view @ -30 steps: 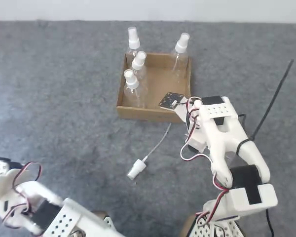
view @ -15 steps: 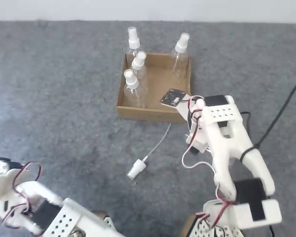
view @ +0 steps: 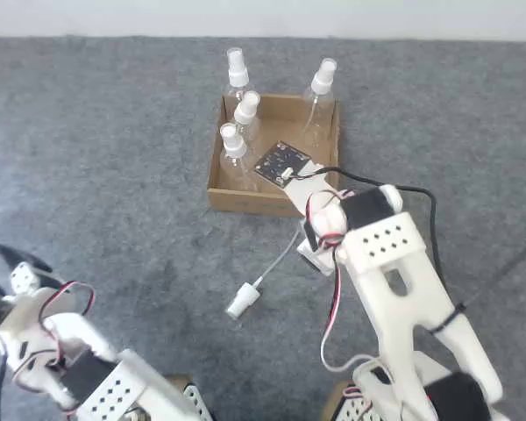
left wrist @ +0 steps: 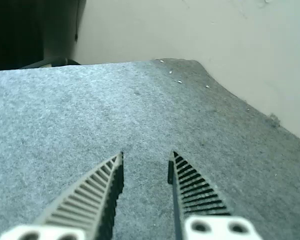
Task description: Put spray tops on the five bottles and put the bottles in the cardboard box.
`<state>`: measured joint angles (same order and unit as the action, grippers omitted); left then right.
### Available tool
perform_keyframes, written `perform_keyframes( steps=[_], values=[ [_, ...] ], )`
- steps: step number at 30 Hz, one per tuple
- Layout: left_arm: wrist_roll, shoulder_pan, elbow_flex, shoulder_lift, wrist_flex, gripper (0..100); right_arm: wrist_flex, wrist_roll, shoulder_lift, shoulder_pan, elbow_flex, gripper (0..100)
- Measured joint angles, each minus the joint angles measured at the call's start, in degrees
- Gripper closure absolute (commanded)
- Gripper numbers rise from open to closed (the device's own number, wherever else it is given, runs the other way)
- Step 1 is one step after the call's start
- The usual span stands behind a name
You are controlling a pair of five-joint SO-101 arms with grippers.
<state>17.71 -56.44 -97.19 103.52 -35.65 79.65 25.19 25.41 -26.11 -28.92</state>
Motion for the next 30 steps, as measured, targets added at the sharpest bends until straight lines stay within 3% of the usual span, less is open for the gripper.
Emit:
perform_keyframes(
  steps=[6, 13, 30],
  values=[
    [-2.20, 2.73, 0.09, 0.00, -2.29, 86, -3.25, -6.33, 4.40, -0.09, -0.09, 91.9],
    [-11.25, 10.11, 4.48, 0.00, -16.79, 86, -8.62, -9.76, 10.20, 0.09, -6.24, 91.9],
    [-26.46, 34.64, 13.54, 0.00, -30.86, 86, -18.11, -16.79, 24.09, 13.71, -19.96, 91.9]
  ],
)
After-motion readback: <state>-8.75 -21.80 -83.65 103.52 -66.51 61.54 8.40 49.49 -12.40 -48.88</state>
